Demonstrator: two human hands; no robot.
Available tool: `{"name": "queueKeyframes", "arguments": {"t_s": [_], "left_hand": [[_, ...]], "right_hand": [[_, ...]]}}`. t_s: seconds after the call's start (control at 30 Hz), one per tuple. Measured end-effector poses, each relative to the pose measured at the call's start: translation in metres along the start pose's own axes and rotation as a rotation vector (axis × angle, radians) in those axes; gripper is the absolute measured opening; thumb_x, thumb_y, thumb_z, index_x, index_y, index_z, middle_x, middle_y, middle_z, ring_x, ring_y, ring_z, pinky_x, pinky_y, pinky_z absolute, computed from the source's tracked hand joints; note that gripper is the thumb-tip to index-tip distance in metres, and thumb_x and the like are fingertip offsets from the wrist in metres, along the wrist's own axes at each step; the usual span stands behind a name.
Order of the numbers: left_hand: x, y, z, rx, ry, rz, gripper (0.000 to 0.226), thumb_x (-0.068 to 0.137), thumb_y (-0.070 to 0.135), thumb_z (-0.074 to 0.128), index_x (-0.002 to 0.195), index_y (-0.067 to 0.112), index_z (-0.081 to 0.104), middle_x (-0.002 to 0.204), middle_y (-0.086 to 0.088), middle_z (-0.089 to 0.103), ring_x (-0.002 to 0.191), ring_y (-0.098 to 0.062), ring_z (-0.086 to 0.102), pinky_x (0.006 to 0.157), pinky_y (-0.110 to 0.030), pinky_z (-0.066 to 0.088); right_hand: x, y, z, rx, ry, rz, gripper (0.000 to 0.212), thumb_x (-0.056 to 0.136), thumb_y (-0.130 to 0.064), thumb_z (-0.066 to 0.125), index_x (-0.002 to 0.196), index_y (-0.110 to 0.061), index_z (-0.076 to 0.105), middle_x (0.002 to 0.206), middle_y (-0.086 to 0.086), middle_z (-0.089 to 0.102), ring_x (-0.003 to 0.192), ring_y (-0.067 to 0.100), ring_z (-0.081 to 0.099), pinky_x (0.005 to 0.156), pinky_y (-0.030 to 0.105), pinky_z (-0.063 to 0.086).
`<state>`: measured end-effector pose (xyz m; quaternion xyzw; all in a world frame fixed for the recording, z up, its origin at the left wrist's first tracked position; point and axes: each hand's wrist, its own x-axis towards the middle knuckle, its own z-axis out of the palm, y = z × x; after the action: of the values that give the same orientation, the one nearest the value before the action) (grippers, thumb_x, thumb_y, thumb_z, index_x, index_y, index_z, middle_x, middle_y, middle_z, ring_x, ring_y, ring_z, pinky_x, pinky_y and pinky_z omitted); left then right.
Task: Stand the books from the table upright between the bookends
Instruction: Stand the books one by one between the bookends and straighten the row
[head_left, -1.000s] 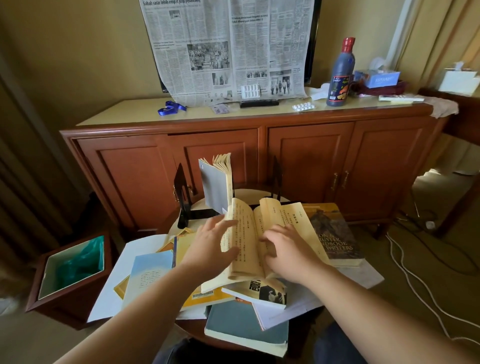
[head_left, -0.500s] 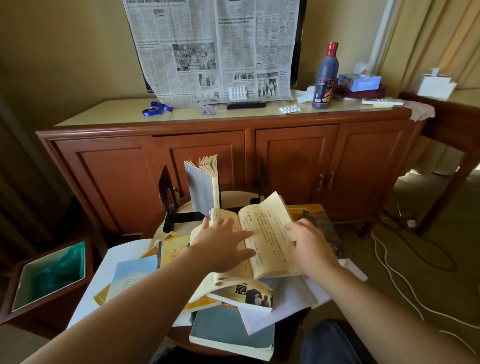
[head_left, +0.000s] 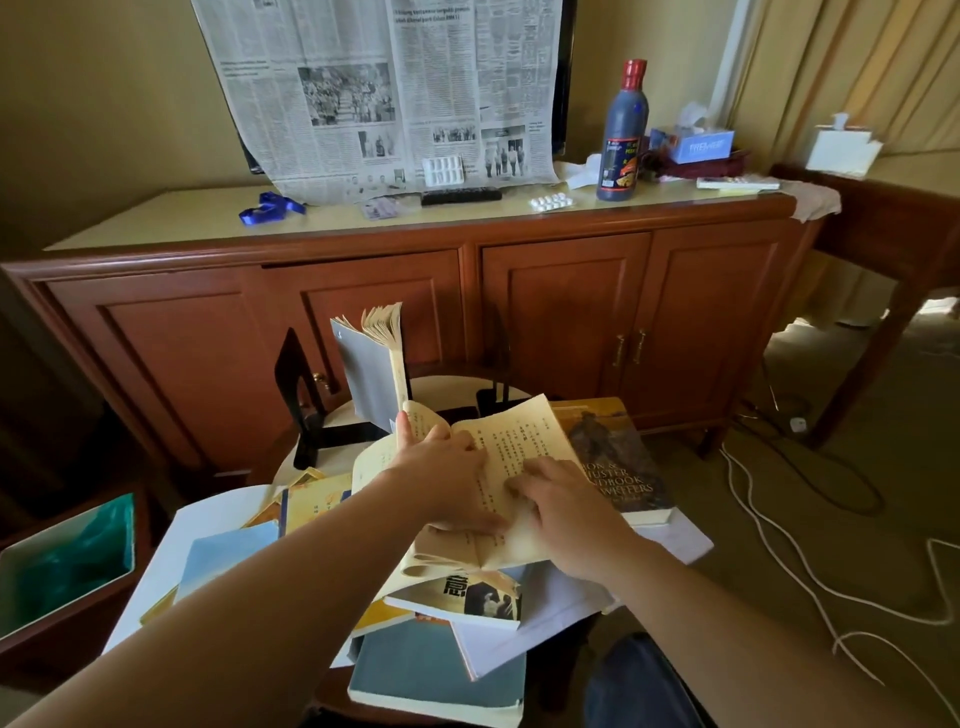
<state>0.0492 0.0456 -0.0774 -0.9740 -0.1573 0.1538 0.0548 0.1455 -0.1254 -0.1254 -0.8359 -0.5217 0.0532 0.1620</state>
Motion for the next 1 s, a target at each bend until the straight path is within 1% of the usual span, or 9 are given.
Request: {"name": "queueKeyframes", "arguments": {"t_s": [0.1,0.2,0.27,0.4,0.47,0.6,0.73,0.87,1.0], "left_hand": [[0.003,-0.001,0.0,-0.054,-0.033,-0.001,0.102,0.068,0.098,0.051,0.149,0.037,0.04,0.155,0.011,0.043,0.152,-0.029,0.026,0.111,-0.084,-0.002],[0.003,-0.003,-0.001,-0.117,-0.064,-0.009,0.104,0.066,0.096,0.057,0.149,0.037,0.039,0.154,0.014,0.044,0.153,-0.028,0.024,0.118,-0.076,0.009],[0.003,-0.004,-0.002,-0.149,-0.087,-0.022,0.107,0.067,0.094,0.06,0.154,0.037,0.034,0.158,0.014,0.04,0.155,-0.028,0.021,0.121,-0.072,0.014],[0.006,-0.004,0.0,-0.153,-0.104,-0.03,0.111,0.069,0.092,0.062,0.159,0.038,0.027,0.165,0.014,0.033,0.158,-0.028,0.014,0.122,-0.071,0.013],[0.008,-0.003,0.0,-0.145,-0.111,-0.031,0.111,0.068,0.093,0.062,0.159,0.038,0.027,0.164,0.014,0.033,0.158,-0.028,0.014,0.122,-0.073,0.013],[0.01,-0.003,0.0,-0.115,-0.126,-0.024,0.116,0.065,0.097,0.057,0.16,0.037,0.026,0.166,0.013,0.031,0.159,-0.03,0.013,0.12,-0.075,0.014],[0.01,-0.004,0.002,-0.096,-0.117,-0.029,0.122,0.064,0.1,0.054,0.162,0.036,0.022,0.168,0.013,0.028,0.158,-0.029,0.015,0.119,-0.078,0.007],[0.011,-0.002,0.001,-0.087,-0.097,-0.027,0.123,0.059,0.103,0.052,0.16,0.037,0.027,0.165,0.014,0.034,0.157,-0.028,0.02,0.116,-0.08,0.001],[0.009,-0.001,0.0,-0.096,-0.087,-0.024,0.119,0.059,0.103,0.053,0.157,0.039,0.032,0.16,0.015,0.041,0.155,-0.027,0.024,0.115,-0.081,0.001]], "right_hand": [[0.027,0.008,0.003,-0.04,-0.085,0.005,0.049,0.109,-0.034,0.035,0.158,-0.026,0.037,0.167,0.005,0.025,0.154,0.027,0.019,0.126,0.044,0.021],[0.053,0.009,0.005,-0.08,-0.114,0.043,0.057,0.109,-0.04,0.03,0.163,-0.024,0.023,0.171,0.007,0.015,0.157,0.027,0.01,0.127,0.042,0.012],[0.069,0.007,0.006,-0.132,-0.126,0.092,0.06,0.107,-0.047,0.028,0.162,-0.023,0.024,0.168,0.009,0.023,0.155,0.031,0.017,0.126,0.046,0.017],[0.094,0.008,0.002,-0.162,-0.178,0.225,0.061,0.105,-0.054,0.023,0.149,-0.016,0.04,0.145,0.015,0.055,0.134,0.036,0.05,0.109,0.051,0.041],[0.094,0.01,0.003,-0.169,-0.175,0.211,0.06,0.105,-0.051,0.02,0.146,-0.012,0.043,0.142,0.016,0.056,0.129,0.034,0.053,0.107,0.05,0.043],[0.078,0.017,0.012,-0.244,-0.101,0.074,0.066,0.107,-0.044,0.018,0.16,-0.005,0.018,0.167,0.017,0.023,0.155,0.03,0.018,0.128,0.045,0.016],[0.034,0.022,0.016,-0.248,-0.061,-0.038,0.07,0.105,-0.043,0.005,0.163,-0.004,0.012,0.171,0.017,0.003,0.159,0.029,0.0,0.129,0.04,-0.002],[-0.02,0.028,0.031,-0.215,0.065,-0.082,0.07,0.11,-0.042,0.002,0.158,-0.001,0.031,0.168,0.021,0.019,0.158,0.032,0.01,0.126,0.044,0.011],[-0.032,0.024,0.034,-0.194,0.04,-0.016,0.072,0.109,-0.044,-0.001,0.158,-0.001,0.031,0.168,0.021,0.021,0.156,0.034,0.016,0.124,0.05,0.024]]}}
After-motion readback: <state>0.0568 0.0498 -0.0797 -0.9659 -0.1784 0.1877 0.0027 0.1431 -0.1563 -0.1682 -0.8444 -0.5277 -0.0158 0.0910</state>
